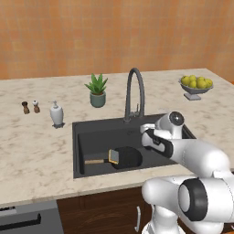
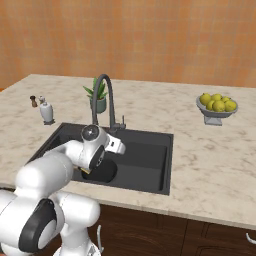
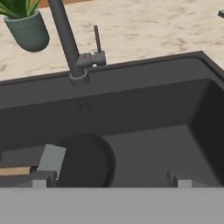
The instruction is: Pick the pan and sponge and place them into the sink. Then turn on the water.
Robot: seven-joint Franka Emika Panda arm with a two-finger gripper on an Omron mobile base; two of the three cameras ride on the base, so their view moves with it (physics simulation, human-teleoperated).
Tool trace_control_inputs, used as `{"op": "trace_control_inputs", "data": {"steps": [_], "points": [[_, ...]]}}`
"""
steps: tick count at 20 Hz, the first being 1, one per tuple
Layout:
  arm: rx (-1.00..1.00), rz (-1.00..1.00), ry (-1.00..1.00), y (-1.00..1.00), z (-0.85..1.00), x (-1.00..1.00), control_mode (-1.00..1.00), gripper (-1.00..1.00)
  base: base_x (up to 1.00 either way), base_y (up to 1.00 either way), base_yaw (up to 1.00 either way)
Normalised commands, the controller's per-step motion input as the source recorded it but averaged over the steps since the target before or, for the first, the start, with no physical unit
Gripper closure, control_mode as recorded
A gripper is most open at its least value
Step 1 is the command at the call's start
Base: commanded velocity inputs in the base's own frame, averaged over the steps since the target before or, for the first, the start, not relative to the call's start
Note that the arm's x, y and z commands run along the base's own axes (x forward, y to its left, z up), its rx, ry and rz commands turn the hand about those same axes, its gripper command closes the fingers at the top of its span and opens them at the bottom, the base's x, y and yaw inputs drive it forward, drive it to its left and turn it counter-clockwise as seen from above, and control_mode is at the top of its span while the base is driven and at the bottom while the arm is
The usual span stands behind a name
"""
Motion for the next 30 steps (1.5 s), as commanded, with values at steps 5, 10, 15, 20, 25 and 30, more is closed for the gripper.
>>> {"op": "trace_control_inputs", "data": {"steps": [5,10,15,20,25,30], "points": [[0.00,0.04,-0.17,-0.39,0.00,0.01,-1.00,-1.00,0.00,0.00,0.00],[0.00,0.03,-0.03,-0.08,0.00,-0.14,-1.00,-1.00,0.00,0.00,0.00],[0.00,0.00,0.00,0.00,0.00,0.00,-1.00,-1.00,0.00,0.00,0.00],[0.00,0.19,-0.08,-0.31,-0.03,0.07,-1.00,-1.00,0.00,0.00,0.00],[0.00,0.24,-0.17,-0.15,0.00,0.00,-1.00,-1.00,0.00,0.00,0.00],[0.00,0.17,-0.13,-0.02,0.00,0.00,-1.00,-1.00,0.00,0.00,0.00]]}}
